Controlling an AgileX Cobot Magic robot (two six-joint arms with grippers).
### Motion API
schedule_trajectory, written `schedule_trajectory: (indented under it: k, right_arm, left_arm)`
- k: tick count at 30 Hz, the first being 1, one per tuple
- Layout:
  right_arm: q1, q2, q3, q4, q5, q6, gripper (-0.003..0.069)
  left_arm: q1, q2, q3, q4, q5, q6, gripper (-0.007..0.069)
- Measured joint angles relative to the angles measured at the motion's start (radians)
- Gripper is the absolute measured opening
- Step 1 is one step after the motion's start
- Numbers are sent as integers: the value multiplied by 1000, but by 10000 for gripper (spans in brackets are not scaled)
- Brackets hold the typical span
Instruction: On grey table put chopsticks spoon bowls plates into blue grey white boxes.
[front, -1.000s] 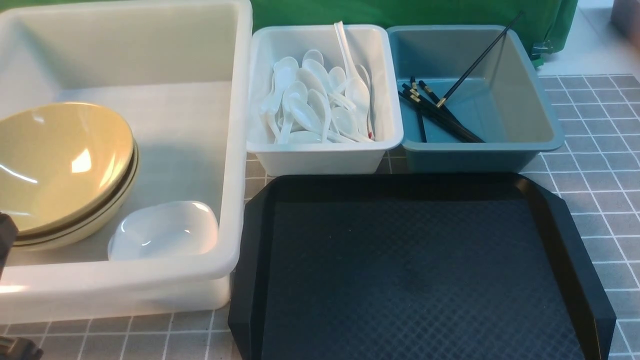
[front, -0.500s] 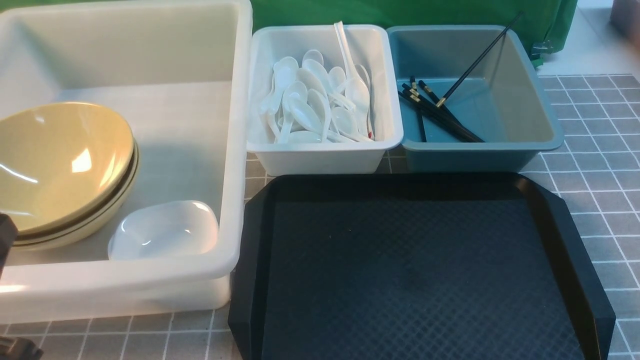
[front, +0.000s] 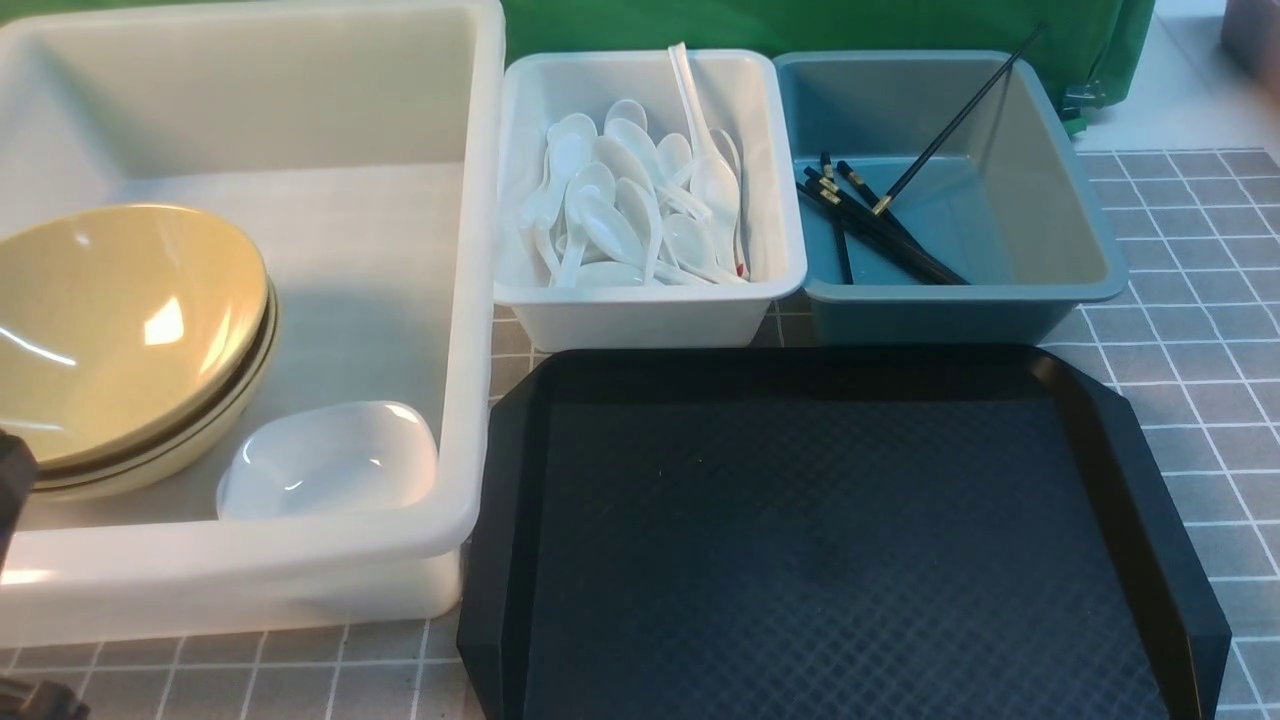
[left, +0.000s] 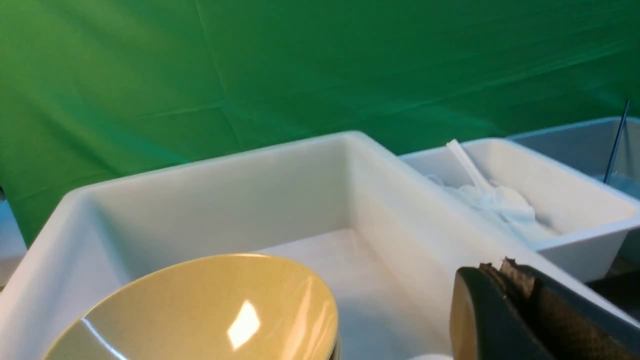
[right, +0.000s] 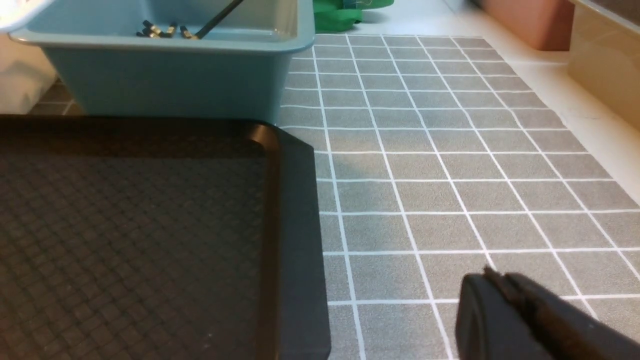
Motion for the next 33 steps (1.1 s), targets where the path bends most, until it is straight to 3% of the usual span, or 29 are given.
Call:
schedule_trajectory:
  k: [3, 14, 20, 33]
  right_arm:
    - [0, 0, 0, 0, 0, 0, 65]
    - [0, 0, 0, 0, 1, 0, 80]
    - [0, 0, 0, 0, 1, 0, 83]
    - [0, 0, 0, 0, 1, 0, 97]
  left_arm:
    - [21, -32, 22, -18, 11, -35, -8]
    - [294, -152, 252, -69, -50, -155, -8]
    - [311, -152, 279, -76, 131, -158, -8]
    - [310, -154, 279, -76, 138, -142, -8]
